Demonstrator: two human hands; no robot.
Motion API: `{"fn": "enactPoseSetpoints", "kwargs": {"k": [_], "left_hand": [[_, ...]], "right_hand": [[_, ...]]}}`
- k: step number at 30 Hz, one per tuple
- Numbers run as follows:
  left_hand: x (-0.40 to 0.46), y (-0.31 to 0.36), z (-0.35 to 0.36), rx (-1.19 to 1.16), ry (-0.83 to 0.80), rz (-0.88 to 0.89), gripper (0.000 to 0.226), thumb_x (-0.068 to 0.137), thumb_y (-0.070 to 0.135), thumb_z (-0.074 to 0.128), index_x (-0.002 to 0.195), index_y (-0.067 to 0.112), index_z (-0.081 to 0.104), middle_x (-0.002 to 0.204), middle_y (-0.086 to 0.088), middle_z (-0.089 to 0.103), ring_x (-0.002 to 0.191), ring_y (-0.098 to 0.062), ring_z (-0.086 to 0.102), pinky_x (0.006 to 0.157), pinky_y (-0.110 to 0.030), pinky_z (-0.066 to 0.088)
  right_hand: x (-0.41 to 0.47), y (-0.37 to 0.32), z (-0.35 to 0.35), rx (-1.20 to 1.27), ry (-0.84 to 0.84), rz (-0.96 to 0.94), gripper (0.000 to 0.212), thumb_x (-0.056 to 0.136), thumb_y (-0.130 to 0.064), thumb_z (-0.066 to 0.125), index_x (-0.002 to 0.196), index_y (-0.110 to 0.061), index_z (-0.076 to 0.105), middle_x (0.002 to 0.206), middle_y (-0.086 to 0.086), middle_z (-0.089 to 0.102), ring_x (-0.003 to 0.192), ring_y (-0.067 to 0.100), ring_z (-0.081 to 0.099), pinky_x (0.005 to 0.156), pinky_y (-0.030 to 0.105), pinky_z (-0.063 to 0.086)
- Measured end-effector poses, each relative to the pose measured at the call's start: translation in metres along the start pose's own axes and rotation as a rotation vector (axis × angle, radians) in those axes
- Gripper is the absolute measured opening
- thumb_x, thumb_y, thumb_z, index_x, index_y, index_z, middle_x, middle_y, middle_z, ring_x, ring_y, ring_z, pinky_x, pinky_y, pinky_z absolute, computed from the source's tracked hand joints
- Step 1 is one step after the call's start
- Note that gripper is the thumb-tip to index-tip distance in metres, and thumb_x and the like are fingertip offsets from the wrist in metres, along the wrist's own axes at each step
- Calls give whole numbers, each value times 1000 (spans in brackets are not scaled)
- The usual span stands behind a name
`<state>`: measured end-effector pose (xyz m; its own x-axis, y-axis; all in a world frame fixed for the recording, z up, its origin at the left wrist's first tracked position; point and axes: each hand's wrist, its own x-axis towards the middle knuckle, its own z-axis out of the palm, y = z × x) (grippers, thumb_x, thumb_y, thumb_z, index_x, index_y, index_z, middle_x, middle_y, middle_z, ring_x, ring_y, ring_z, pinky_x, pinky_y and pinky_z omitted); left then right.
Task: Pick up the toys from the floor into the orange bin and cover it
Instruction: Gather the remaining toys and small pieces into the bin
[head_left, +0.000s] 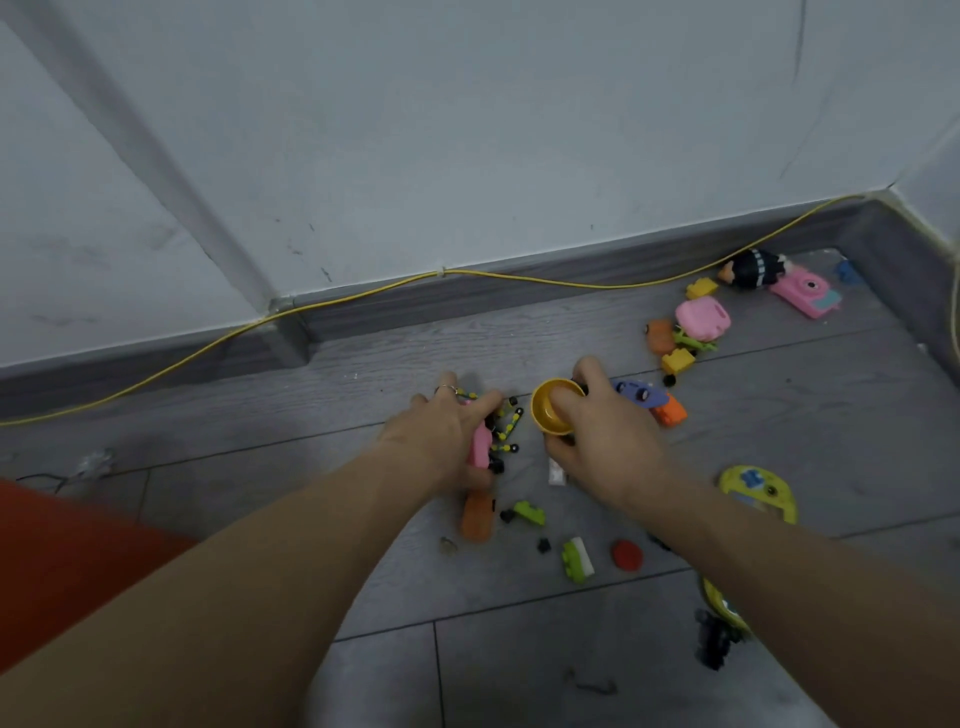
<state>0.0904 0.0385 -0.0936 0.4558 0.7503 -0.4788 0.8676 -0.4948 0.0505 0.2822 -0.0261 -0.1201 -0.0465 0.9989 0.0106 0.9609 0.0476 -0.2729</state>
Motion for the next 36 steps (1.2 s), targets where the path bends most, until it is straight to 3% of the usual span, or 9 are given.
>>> {"fn": "enactPoseSetpoints", "kwargs": {"k": [5,13,17,21,23,27,30,32,36], "left_hand": [[-34,-1,0,-178,52,6,76,69,49,76,130,37,31,122,-14,32,96,-37,52,83,-49,53],[-103,-26,-38,-308,152,-3,75,64,56,75,125,39,35,119,-13,36,94,-39,55,85,-48,53],[-154,-63,-80,-377,243,-58,78,50,69,61,117,40,36,118,-10,44,101,-32,50,89,-43,51],[-217,-113,-131,-356,354,-173,70,60,67,68,116,39,37,105,-10,44,97,-32,51,90,-41,47],[-259,-147,-151,-312,372,-259,68,65,66,70,119,39,38,104,-10,44,95,-33,53,88,-39,47],[-337,-210,-156,-318,324,-419,65,59,75,67,108,44,38,95,-10,52,79,-32,62,72,-44,58],[-372,-240,-126,-333,227,-524,70,63,75,65,116,40,37,92,-6,55,84,-26,61,81,-43,55],[-381,-251,-106,-393,161,-544,71,68,72,65,123,40,35,98,-8,56,84,-28,64,75,-45,58],[-380,-258,-90,-361,47,-561,84,74,73,61,143,43,23,135,-17,47,111,-32,56,92,-39,46]], "right_hand": [[-22,-17,-7,85,-37,50,29,84,-29,66,79,-21,39,107,2,35,69,30,54,58,44,52],[-29,-72,-58,225,37,70,31,78,-28,73,73,-10,48,93,5,38,69,25,47,60,35,41],[-21,-133,-106,338,87,53,29,75,-31,74,71,-12,52,91,3,39,72,24,47,58,33,34],[-8,-212,-158,521,167,49,34,70,-38,75,64,-16,49,81,3,43,75,23,49,60,29,35],[-6,-265,-182,755,90,79,33,69,-38,78,68,-17,51,77,2,51,74,22,55,61,30,46],[-13,-361,-197,1066,-104,34,35,65,-37,80,93,-23,64,103,2,67,91,26,68,76,51,60],[-19,-420,-193,1048,-142,-54,57,70,-34,79,122,-16,65,115,2,67,97,23,68,80,45,60],[-20,-445,-186,1029,-154,-74,67,73,-34,77,135,-16,58,120,3,65,101,24,67,83,43,59],[-17,-451,-167,813,-431,49,52,80,-29,73,126,-10,59,112,14,64,89,31,70,69,41,62]]}}
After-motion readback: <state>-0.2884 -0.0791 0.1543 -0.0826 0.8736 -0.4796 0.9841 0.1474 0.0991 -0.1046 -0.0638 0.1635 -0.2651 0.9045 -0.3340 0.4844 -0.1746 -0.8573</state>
